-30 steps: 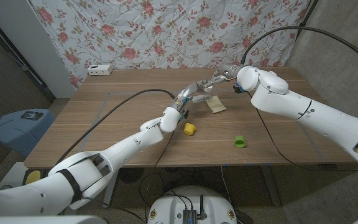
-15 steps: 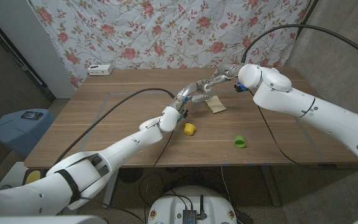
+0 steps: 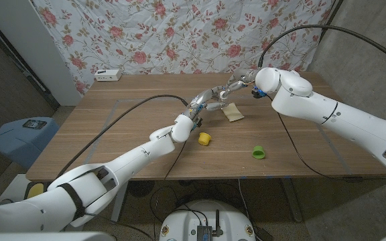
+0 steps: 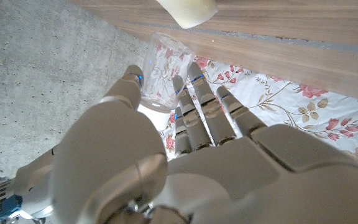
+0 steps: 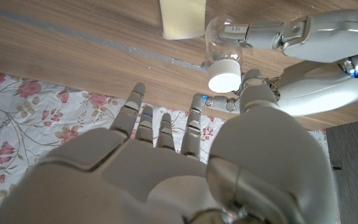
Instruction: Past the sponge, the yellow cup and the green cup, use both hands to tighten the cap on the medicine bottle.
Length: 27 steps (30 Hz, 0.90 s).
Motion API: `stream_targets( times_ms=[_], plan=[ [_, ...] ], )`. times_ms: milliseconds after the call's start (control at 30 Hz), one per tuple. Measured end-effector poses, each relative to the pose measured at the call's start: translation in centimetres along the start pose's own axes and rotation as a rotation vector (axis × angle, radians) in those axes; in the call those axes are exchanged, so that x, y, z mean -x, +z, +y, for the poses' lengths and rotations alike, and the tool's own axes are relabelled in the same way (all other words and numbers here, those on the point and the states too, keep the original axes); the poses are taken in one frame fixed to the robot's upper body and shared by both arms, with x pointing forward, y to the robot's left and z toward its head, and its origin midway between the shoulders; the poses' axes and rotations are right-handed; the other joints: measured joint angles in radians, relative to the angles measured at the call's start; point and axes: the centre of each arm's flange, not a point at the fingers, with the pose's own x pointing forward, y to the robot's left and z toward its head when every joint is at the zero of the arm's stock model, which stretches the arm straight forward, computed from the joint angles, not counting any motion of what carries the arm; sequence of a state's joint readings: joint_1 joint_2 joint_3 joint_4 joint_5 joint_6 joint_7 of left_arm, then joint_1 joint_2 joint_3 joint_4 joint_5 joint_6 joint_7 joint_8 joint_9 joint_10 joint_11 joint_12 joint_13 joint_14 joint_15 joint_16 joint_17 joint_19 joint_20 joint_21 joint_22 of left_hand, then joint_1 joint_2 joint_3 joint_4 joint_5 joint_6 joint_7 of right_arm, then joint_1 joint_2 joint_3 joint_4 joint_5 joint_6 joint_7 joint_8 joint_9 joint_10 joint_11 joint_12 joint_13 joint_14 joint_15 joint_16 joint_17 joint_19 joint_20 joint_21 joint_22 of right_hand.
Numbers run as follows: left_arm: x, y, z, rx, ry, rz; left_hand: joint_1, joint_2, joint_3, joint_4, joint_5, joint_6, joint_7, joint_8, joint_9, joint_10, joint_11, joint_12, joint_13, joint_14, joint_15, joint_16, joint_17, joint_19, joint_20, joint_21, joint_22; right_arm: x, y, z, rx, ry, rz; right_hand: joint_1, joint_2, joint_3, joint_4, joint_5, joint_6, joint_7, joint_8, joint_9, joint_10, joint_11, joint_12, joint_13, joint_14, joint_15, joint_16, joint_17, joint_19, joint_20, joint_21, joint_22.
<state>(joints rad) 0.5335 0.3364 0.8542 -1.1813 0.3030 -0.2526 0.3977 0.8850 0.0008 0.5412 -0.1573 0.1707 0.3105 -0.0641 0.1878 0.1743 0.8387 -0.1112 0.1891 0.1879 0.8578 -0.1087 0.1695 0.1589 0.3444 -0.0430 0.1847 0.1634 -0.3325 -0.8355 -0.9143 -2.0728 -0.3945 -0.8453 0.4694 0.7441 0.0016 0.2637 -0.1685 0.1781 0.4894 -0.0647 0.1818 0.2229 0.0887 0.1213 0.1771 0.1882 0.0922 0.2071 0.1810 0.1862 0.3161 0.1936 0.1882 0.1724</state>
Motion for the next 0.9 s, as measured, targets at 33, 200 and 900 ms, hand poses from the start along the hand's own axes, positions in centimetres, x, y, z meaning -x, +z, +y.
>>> stream_targets(
  times_ms=[33,200,900],
  plan=[
    [0.0,0.0,0.0,0.000,0.000,-0.001,0.000,0.000,0.000,0.000,0.000,0.000,0.000,0.000,0.000,0.000,0.000,0.000,0.000,0.000,0.000,0.000,0.000,0.000,0.000,0.000,0.000,0.0,0.0,0.0,0.003,0.001,0.000,0.000,0.000,0.000,0.000,0.000,0.000,0.000,0.000,0.000,-0.003,-0.003,0.000,0.000,0.000,0.000,0.000,0.000,0.000,0.000,0.000,0.000],
    [0.0,-0.2,-0.1,-0.015,-0.014,0.010,0.000,0.000,0.000,0.000,0.000,0.000,0.000,0.000,0.000,0.000,0.000,0.004,0.001,0.000,0.000,0.000,0.000,0.000,0.000,0.000,0.000,-0.7,0.4,0.0,0.021,0.010,0.003,0.010,0.003,0.003,-0.003,0.000,0.008,-0.007,0.008,0.000,-0.003,-0.003,0.005,0.000,0.000,0.000,0.000,0.000,0.000,0.000,0.000,0.000],
    [-0.5,-0.3,0.0,-0.026,-0.021,0.016,0.000,0.000,0.000,0.000,-0.002,0.000,0.000,0.000,0.000,-0.002,-0.002,0.003,0.001,0.000,0.000,0.000,0.000,0.000,0.000,0.000,0.000,-1.5,0.8,0.1,0.048,0.009,0.006,0.033,-0.001,0.012,0.004,0.000,0.118,-0.018,0.051,0.000,0.015,-0.004,0.016,0.000,0.010,0.002,0.012,0.000,0.008,-0.008,0.000,0.000]
  ],
)
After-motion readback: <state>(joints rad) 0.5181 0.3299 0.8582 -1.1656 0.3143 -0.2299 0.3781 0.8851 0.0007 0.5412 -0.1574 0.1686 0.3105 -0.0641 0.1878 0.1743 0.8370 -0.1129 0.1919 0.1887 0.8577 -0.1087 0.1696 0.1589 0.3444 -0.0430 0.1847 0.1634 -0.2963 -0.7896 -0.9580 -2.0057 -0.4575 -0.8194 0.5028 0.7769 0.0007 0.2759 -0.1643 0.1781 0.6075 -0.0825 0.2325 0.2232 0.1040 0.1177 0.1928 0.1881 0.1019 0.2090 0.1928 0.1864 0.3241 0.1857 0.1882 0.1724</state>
